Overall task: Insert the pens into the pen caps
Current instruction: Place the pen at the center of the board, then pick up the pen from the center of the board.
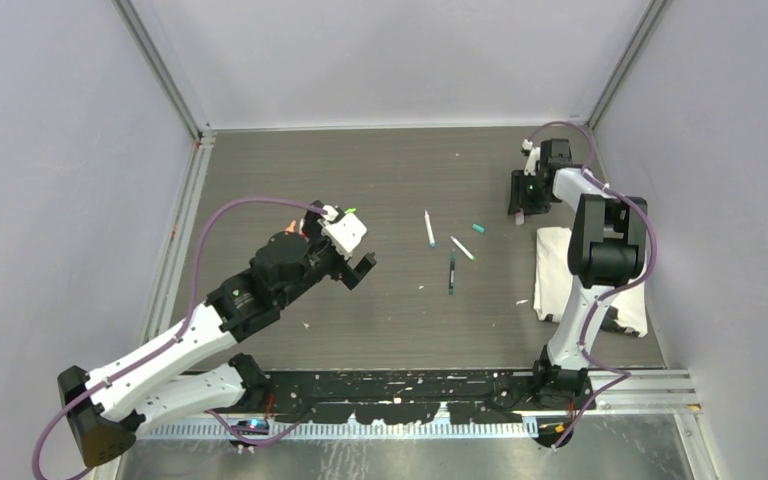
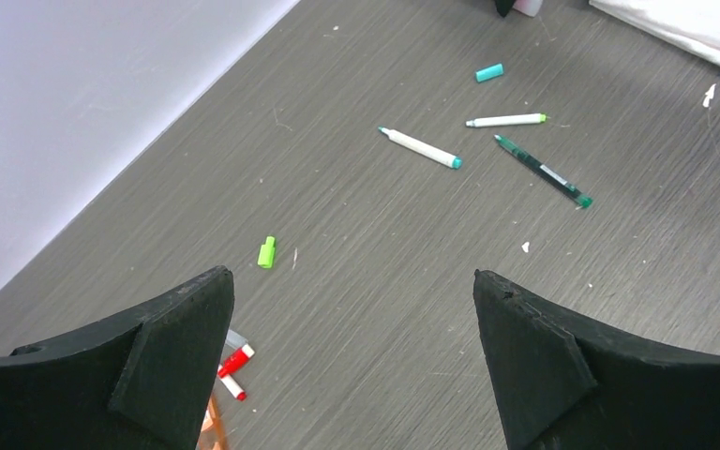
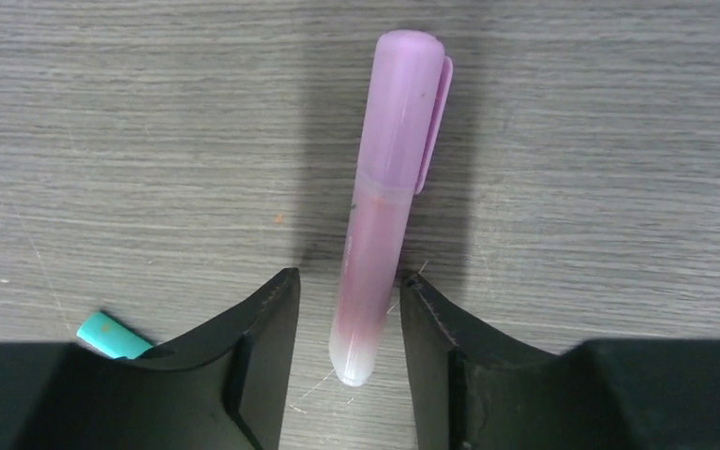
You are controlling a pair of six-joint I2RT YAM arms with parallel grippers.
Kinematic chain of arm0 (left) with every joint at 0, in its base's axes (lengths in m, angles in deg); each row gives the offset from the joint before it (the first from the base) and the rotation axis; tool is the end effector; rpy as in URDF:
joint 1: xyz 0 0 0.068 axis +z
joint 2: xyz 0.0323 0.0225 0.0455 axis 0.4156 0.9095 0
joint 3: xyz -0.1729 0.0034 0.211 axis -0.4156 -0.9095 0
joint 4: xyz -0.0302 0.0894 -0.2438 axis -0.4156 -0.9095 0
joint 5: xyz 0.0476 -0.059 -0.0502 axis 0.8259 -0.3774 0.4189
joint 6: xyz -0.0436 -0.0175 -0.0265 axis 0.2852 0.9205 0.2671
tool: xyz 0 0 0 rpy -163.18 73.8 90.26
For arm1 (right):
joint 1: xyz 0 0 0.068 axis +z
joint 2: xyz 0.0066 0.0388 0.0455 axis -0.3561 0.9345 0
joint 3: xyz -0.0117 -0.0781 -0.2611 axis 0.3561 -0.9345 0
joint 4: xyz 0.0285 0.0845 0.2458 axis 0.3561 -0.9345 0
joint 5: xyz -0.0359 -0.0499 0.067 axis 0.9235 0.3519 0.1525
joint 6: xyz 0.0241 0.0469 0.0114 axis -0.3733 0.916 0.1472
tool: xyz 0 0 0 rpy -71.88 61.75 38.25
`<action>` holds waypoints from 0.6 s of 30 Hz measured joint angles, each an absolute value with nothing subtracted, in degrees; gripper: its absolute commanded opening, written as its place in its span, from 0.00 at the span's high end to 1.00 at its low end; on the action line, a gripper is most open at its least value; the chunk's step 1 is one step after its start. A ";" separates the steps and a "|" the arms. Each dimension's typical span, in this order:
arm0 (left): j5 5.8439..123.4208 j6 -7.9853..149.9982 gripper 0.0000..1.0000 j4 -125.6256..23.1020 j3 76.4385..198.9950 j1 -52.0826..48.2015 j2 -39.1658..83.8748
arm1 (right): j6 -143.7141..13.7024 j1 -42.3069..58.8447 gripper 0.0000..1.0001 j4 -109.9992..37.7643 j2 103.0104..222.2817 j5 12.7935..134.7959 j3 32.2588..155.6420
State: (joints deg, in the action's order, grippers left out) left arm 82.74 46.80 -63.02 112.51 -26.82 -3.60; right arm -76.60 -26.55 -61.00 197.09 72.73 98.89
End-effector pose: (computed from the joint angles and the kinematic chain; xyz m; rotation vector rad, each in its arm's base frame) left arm 0.1311 -0.1543 0.3405 0.8419 1.5817 -0.3337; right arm 0.4213 -0.0365 0.1655 -0.0318 2.6117 0.1350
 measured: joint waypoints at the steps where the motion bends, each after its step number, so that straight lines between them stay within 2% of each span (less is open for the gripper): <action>1: 82.94 46.61 0.00 -62.91 112.40 -26.82 -3.60 | -76.62 -26.73 0.47 -61.28 197.09 72.11 98.94; 5: 83.88 45.45 0.00 -62.60 111.63 -26.82 -4.15 | -76.99 -28.61 0.37 -63.42 196.06 68.84 98.98; 8: 84.20 45.45 0.00 -62.53 111.57 -26.82 -4.47 | -78.37 -31.10 0.34 -65.78 192.04 64.99 98.56; 18: 83.05 47.90 0.00 -62.23 111.59 -25.88 -4.26 | -82.17 -35.62 0.24 -62.29 153.84 45.23 85.25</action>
